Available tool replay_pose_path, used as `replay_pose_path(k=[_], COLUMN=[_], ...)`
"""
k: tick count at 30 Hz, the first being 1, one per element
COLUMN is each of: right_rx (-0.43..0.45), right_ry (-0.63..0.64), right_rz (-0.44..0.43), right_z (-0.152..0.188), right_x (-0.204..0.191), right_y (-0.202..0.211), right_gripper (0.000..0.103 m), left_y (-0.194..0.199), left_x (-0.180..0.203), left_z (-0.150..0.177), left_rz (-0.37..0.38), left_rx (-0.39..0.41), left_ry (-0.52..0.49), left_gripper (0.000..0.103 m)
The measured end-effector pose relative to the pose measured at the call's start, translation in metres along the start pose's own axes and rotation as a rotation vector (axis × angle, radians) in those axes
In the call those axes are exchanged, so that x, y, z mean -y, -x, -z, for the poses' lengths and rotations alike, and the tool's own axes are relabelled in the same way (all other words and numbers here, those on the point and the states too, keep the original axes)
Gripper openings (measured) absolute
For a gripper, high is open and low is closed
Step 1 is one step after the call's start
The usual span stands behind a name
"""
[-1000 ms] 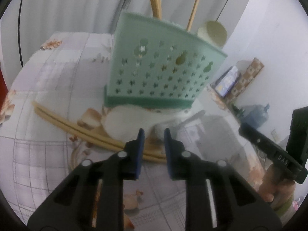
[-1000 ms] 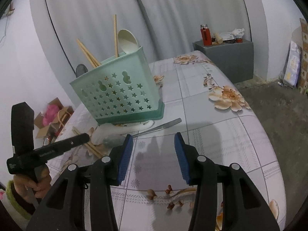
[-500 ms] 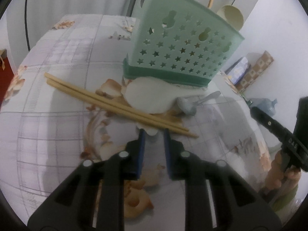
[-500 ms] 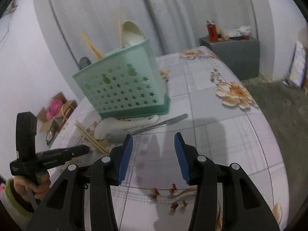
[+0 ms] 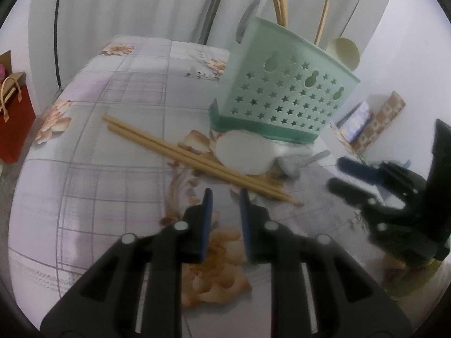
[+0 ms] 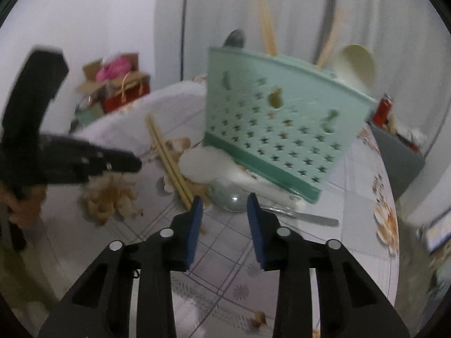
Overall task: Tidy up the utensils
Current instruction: 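Move the left gripper down to the white rice paddle beside the caddy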
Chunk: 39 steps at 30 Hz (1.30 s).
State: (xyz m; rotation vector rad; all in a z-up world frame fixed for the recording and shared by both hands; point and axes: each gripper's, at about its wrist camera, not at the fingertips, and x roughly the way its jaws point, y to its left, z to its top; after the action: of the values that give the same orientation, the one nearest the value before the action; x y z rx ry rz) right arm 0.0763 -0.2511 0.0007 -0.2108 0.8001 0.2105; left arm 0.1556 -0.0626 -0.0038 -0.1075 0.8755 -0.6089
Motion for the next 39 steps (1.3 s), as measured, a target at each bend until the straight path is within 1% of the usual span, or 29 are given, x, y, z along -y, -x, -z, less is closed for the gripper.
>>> replay_pose_path(k=[2,6,11,16,18,19,21,23,26,28,31,32,36,38,39], right_rx=[-0.029,-0.051,-0.078,-0.092,-0.082,-0.081,-0.088,-0.093,-0.081,-0.064,-0.05,-0.045,-0.025,-0.018,-0.015], right_ry=[0.05,0.142,0.262,0.314,0.327,0.329,0.322,0.311,0.295,0.266,0.227,0.216,0.158,0.139,0.125], right_rz=[0.015,0.059,0.116,0.134,0.145,0.147,0.152,0.147,0.162,0.158,0.157,0.157,0.151,0.152,0.153], right_z=[0.0,-0.001,-0.002,-0.001,0.0,-0.001,-0.002,-0.003,-0.004,-0.005,-0.004,-0.002,0.003,0.006,0.008], right_x=[-0.005,-0.014,-0.027,-0.033,-0.036,-0.038,-0.037,-0.036,-0.035,-0.031,-0.025,-0.024,-0.018,-0.012,-0.01], right_y=[-0.01,-0.021,-0.035,-0.044,-0.046,-0.048,-0.053,-0.054,-0.054,-0.048,-0.04,-0.036,-0.022,-0.016,-0.013], right_gripper=[0.027,0.027,0.027,0.027,0.026,0.025,0.014,0.007,0.007,0.006,0.006,0.006,0.006,0.006,0.006], left_y=[0.003,0.004,0.001,-0.001,-0.001,-0.001,0.001,0.003,0.005,0.004,-0.002,-0.003,-0.022,-0.029,-0.031], left_x=[-0.003,-0.007,-0.01,-0.012,-0.013,-0.013,-0.012,-0.011,-0.01,-0.01,-0.008,-0.008,-0.011,-0.007,-0.003], left_z=[0.0,-0.001,-0.002,-0.002,-0.002,-0.002,-0.003,-0.004,-0.008,-0.012,-0.022,-0.025,-0.039,-0.043,-0.044], left_rz=[0.006,0.019,0.035,0.043,0.045,0.046,0.049,0.052,0.057,0.055,0.052,0.055,0.077,0.07,0.068], left_rx=[0.01,0.026,0.025,0.024,0.026,0.028,0.036,0.05,0.065,0.072,0.077,0.075,0.021,0.011,0.007], left_ry=[0.003,0.006,0.015,0.019,0.02,0.021,0.019,0.015,0.014,0.016,0.015,0.017,0.056,0.037,0.021], left_gripper=[0.018,0.018,0.018,0.018,0.018,0.018,0.018,0.018,0.019,0.023,0.025,0.027,0.032,0.034,0.037])
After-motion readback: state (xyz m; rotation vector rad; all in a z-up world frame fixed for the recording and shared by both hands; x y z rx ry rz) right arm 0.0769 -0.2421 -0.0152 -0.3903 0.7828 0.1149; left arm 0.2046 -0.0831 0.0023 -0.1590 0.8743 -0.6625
